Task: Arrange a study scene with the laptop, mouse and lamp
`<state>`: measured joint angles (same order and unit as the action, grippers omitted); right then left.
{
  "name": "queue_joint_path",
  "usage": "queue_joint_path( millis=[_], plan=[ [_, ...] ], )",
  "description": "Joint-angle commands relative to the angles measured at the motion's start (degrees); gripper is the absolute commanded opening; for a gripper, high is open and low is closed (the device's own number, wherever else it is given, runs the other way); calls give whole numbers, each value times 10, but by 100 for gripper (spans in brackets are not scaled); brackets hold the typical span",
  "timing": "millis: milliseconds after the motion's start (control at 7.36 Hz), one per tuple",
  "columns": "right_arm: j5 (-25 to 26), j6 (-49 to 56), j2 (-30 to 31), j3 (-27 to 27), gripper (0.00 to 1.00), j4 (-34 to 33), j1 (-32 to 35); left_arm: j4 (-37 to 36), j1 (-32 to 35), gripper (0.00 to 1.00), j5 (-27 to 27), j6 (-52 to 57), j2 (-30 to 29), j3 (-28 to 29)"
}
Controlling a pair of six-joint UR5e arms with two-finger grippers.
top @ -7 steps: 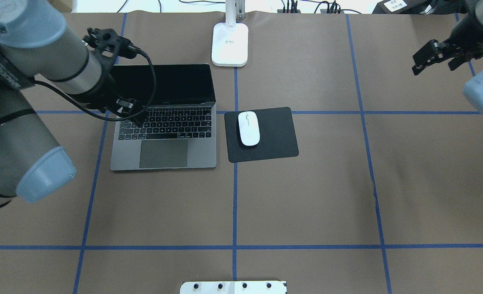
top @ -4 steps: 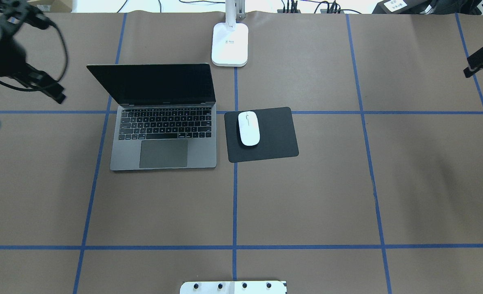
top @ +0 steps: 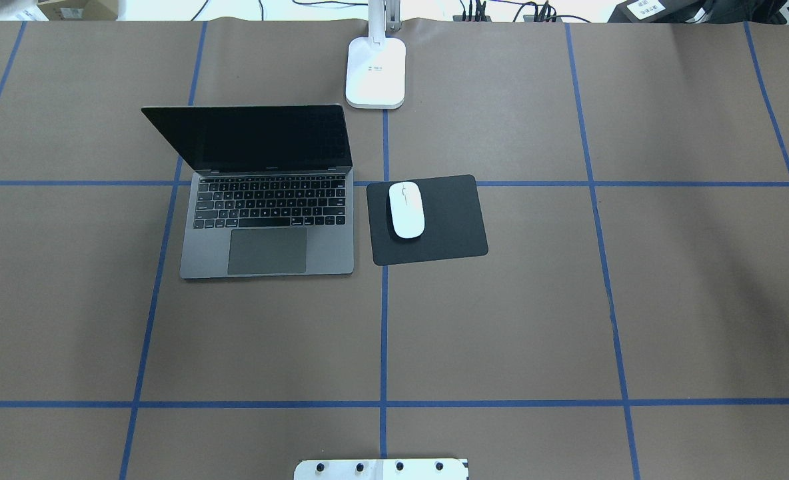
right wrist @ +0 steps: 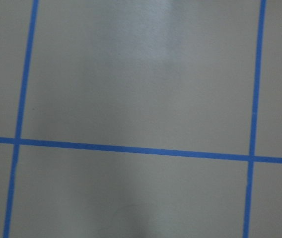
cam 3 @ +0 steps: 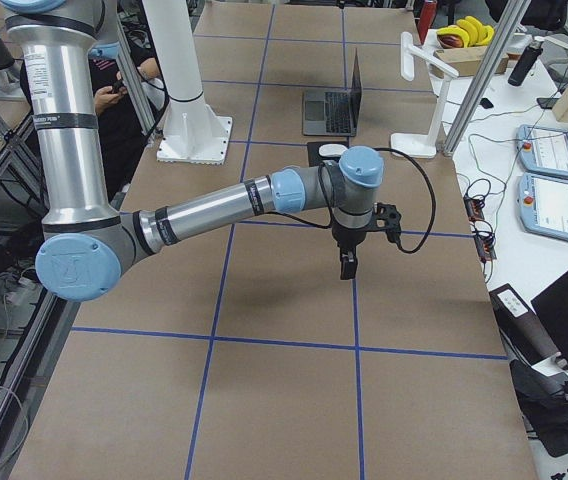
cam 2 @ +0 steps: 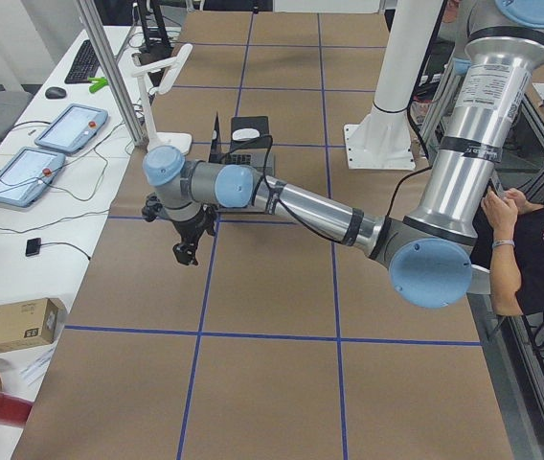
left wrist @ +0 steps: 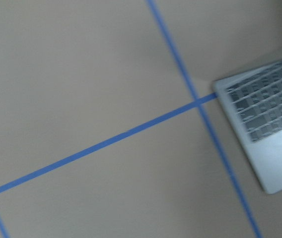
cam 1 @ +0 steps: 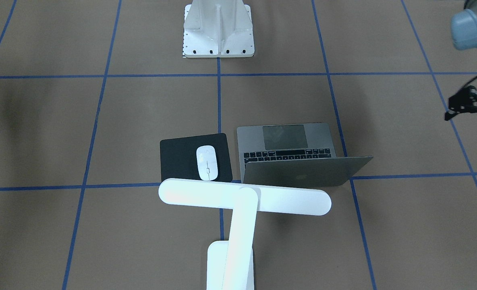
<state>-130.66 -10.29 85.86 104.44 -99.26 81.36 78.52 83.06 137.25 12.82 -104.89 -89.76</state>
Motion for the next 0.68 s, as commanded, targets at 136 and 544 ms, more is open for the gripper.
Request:
queue_joint_path(
  millis=[136,544],
  plan=[
    [1,3,19,1,100,1,5,100,42,100,4,24,56,85],
    [-2,3,19,4,100,1,5,102,44,100,4,24,58,86]
  ],
)
